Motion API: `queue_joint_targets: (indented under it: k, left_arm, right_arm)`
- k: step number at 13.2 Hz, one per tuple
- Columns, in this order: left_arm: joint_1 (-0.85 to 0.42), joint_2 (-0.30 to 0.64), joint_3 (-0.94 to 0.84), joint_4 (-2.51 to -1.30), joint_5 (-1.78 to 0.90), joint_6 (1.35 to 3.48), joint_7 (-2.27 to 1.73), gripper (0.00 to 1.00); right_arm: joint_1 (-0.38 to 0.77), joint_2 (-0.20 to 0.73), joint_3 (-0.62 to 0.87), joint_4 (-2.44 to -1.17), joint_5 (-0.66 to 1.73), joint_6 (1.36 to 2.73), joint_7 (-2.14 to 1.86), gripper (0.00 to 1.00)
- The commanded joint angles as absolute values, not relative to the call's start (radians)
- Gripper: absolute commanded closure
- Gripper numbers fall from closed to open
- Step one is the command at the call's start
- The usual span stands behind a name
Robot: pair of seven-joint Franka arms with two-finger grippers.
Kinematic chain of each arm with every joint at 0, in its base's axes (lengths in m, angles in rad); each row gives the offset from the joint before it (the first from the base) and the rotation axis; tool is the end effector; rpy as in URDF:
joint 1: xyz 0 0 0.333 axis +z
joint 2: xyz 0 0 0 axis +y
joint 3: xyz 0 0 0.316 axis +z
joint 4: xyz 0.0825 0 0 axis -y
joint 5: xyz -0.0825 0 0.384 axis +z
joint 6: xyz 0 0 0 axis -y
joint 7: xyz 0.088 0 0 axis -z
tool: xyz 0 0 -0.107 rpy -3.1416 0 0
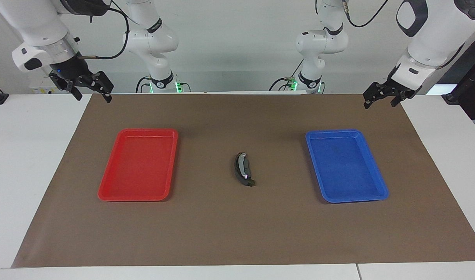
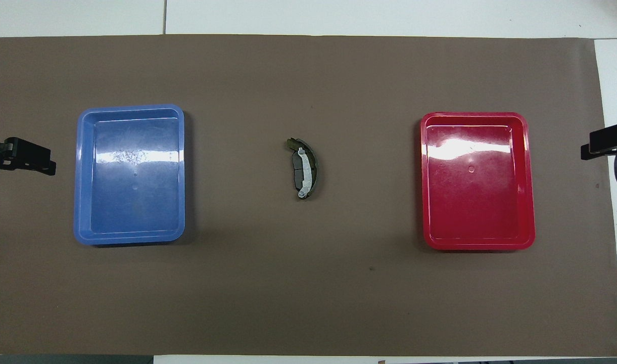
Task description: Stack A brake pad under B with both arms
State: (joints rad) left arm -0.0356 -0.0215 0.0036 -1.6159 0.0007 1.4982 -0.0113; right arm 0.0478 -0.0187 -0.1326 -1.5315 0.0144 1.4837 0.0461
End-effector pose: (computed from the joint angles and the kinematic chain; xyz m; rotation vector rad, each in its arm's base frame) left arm 0.5386 -0.0171 0.6092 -3.1351 0.0324 0.1509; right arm 0.5382 -0.0449 0.6455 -3.1173 0.2026 0.0452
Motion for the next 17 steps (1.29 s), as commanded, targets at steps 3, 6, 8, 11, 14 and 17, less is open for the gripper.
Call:
queue_joint_targets:
  k: [3,6,8,11,14,17]
  left_arm:
    - [-0.028,-0.051,0.002,-1.651,-0.011,1.516,-0.002,0.0]
    - [-0.028,-0.051,0.002,-1.651,-0.011,1.516,-0.002,0.0]
    - [-0.028,-0.051,0.002,-1.651,-0.011,1.516,-0.002,0.0]
    - [-0.028,-0.051,0.002,-1.651,-0.011,1.516,-0.002,0.0]
    - [-0.028,-0.051,0.002,-1.651,-0.011,1.516,-0.002,0.0]
    - [-0.028,-0.051,0.002,-1.651,-0.011,1.516,-0.002,0.0]
  right_arm:
    - [0.06,-0.003,-0.12,-1.551,0.014,1.534,0.011,0.0]
    - [0.09,-0.008,-0.12,-1.555,-0.023,1.523,0.014,0.0]
    - [0.094,-0.018,-0.118,-1.584,-0.025,1.532,0.018,0.0]
    - [0.092,-0.028,-0.118,-1.598,-0.02,1.532,0.021,0.0]
    - [0.091,-0.028,-0.118,-1.597,-0.015,1.531,0.018,0.0]
    - [0.091,-0.028,-0.118,-1.597,-0.015,1.522,0.02,0.0]
